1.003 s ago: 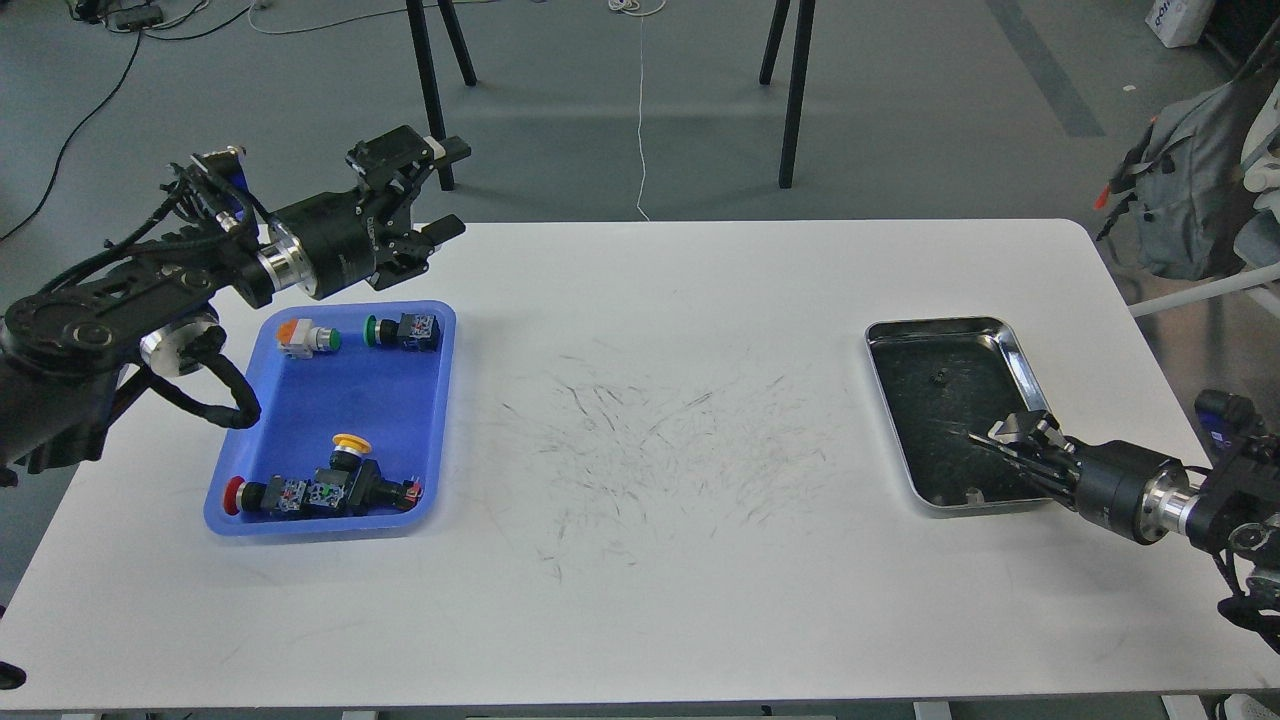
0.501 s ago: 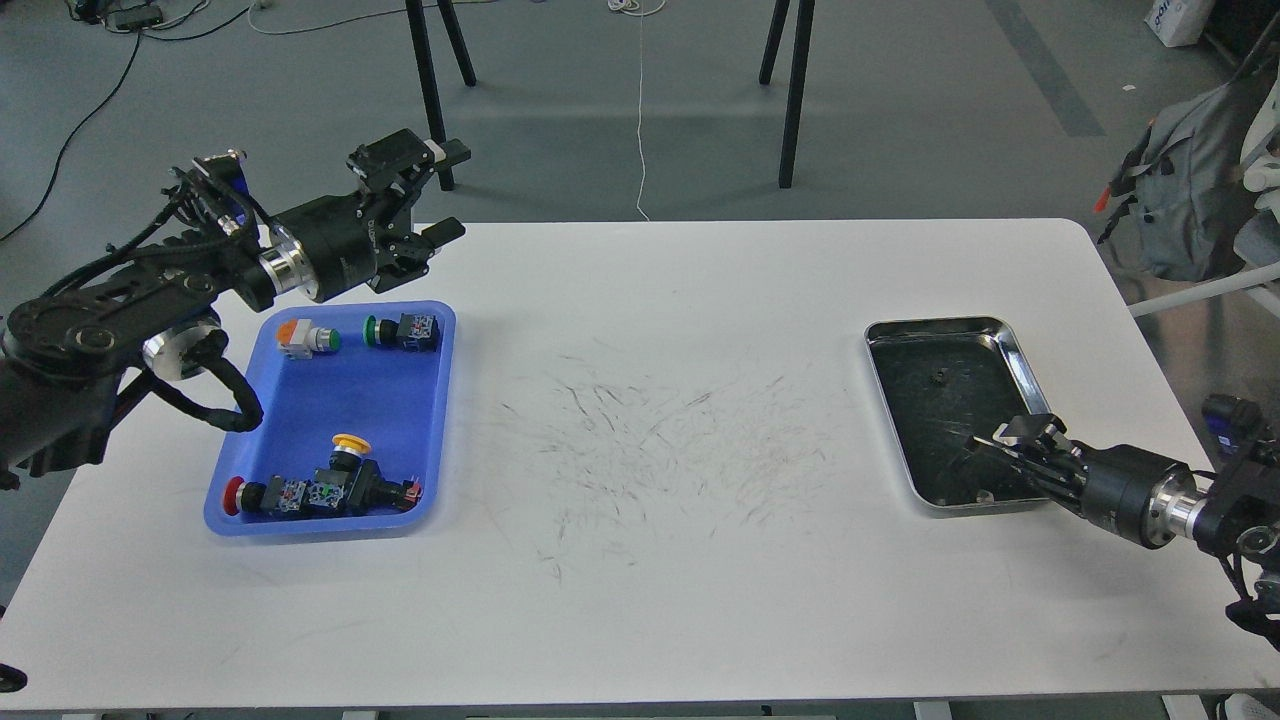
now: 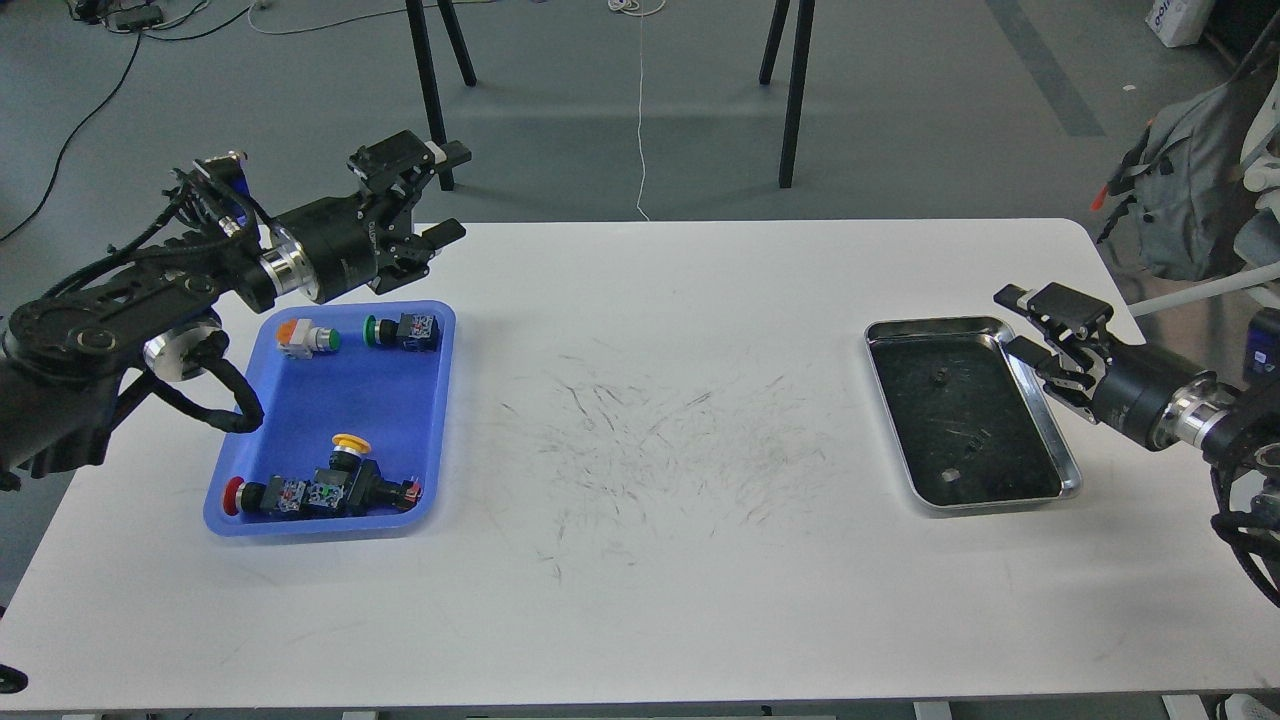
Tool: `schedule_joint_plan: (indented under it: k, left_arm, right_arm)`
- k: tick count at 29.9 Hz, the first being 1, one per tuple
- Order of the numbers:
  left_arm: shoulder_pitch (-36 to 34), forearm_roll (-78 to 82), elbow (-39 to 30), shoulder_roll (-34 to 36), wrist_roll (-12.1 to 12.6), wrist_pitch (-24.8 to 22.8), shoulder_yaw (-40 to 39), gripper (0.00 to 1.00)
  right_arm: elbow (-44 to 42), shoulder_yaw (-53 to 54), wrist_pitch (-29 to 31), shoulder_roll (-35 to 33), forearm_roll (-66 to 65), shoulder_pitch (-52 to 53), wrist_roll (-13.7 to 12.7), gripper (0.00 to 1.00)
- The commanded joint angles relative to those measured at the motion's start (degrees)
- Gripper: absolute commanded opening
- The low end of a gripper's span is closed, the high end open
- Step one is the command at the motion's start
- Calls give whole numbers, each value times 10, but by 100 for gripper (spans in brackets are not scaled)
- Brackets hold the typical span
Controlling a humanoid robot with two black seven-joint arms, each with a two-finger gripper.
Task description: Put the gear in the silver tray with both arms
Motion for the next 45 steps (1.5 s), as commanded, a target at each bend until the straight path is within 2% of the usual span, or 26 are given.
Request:
schedule_joint_plan:
  k: [1, 6, 16, 26, 30, 35, 38, 40, 45]
  left_arm:
    - [6, -3, 1, -3, 0, 0, -5, 100]
    - [13, -11, 0, -4, 0, 0, -11, 100]
    - [14, -63, 2, -7, 0, -7, -39, 100]
    - [44, -127, 8, -41, 0, 0, -107, 100]
    - [44, -142, 29, -51, 0, 30, -118, 100]
    - [45, -172, 30, -53, 0, 35, -145, 100]
    - [44, -172, 31, -51, 0, 35, -140, 100]
    - [44, -171, 29, -44, 0, 34, -140, 100]
    - [40, -170, 31, -30, 0, 19, -119, 100]
  right_arm:
    - [8, 62, -4, 7, 40, -1, 0, 81]
    - [7, 103, -17, 38, 134, -1, 0, 87]
    - [0, 176, -42, 92, 237, -25, 0, 89]
    - [-10, 203, -43, 115, 249, -42, 0, 94]
    - [-47, 207, -48, 157, 257, -41, 0, 95]
    - [-51, 209, -56, 174, 280, -40, 0, 95]
    - [-51, 210, -55, 174, 317, -36, -16, 96]
    - [-51, 209, -49, 174, 329, -35, -20, 99]
    - [-47, 201, -47, 175, 337, -30, -29, 99]
